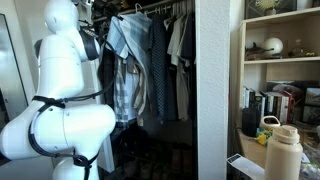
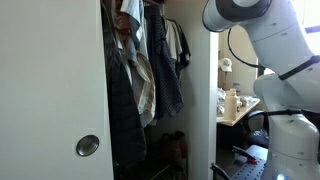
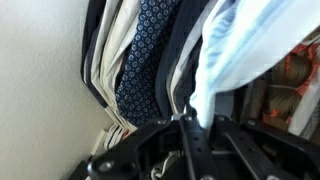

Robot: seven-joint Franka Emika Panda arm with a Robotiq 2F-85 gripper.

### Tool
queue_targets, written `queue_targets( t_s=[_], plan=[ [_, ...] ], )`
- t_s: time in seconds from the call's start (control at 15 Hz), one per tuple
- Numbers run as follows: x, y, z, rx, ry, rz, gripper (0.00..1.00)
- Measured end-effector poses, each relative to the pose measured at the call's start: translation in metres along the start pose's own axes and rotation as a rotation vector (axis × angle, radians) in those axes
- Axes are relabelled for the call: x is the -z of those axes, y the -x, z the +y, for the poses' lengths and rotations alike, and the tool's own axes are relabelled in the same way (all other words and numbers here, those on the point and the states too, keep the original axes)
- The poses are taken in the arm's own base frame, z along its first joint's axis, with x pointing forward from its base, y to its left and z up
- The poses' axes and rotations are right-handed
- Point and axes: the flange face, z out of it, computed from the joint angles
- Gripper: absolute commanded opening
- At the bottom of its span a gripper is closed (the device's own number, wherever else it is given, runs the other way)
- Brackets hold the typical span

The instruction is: Remove the striped blue shirt from the rail then place it back on the rail

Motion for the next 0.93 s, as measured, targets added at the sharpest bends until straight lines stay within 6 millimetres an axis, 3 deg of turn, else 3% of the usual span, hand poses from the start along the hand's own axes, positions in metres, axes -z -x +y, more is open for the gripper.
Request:
queue_targets(
  t_s=[0.33, 0.67, 0.93],
  plan=[
    [0.049, 0.036, -0.007, -0.063, 0.037, -0.008, 0.03],
    [0.096, 0.089, -0.021, -0.077, 0.087, -0.055, 0.07],
    [0.105, 0.102, -0.029, -0.069, 0.09, -0.065, 0.07]
  ],
)
